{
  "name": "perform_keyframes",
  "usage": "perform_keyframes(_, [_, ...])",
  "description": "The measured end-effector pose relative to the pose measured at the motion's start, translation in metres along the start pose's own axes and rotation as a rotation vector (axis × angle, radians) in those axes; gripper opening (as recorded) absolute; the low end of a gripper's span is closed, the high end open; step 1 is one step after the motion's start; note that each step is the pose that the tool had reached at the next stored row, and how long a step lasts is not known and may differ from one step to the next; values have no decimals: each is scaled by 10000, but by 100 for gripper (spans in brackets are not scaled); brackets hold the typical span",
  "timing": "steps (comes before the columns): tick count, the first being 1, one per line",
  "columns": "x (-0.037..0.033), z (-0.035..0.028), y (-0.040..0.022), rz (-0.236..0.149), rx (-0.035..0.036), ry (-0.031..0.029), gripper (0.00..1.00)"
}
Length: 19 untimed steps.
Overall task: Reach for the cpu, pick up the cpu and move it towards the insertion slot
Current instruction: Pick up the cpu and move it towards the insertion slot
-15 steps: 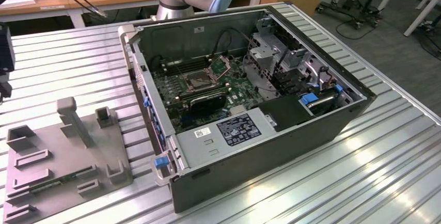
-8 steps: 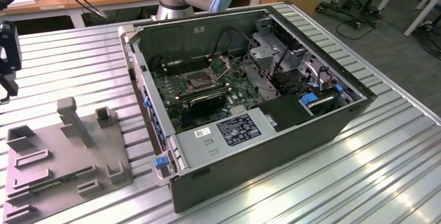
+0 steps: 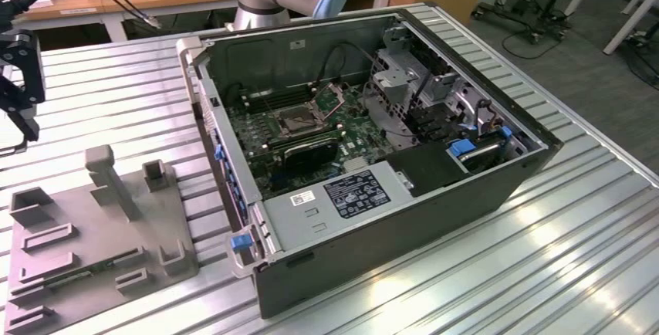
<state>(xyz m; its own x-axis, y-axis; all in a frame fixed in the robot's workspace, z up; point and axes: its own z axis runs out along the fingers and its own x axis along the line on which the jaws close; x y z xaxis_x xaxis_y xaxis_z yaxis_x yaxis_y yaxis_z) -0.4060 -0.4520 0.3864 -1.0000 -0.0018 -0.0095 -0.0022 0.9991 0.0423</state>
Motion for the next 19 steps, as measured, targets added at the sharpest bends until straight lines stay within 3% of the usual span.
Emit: perform_keyframes(19, [-227, 3, -1, 0, 0, -1, 55])
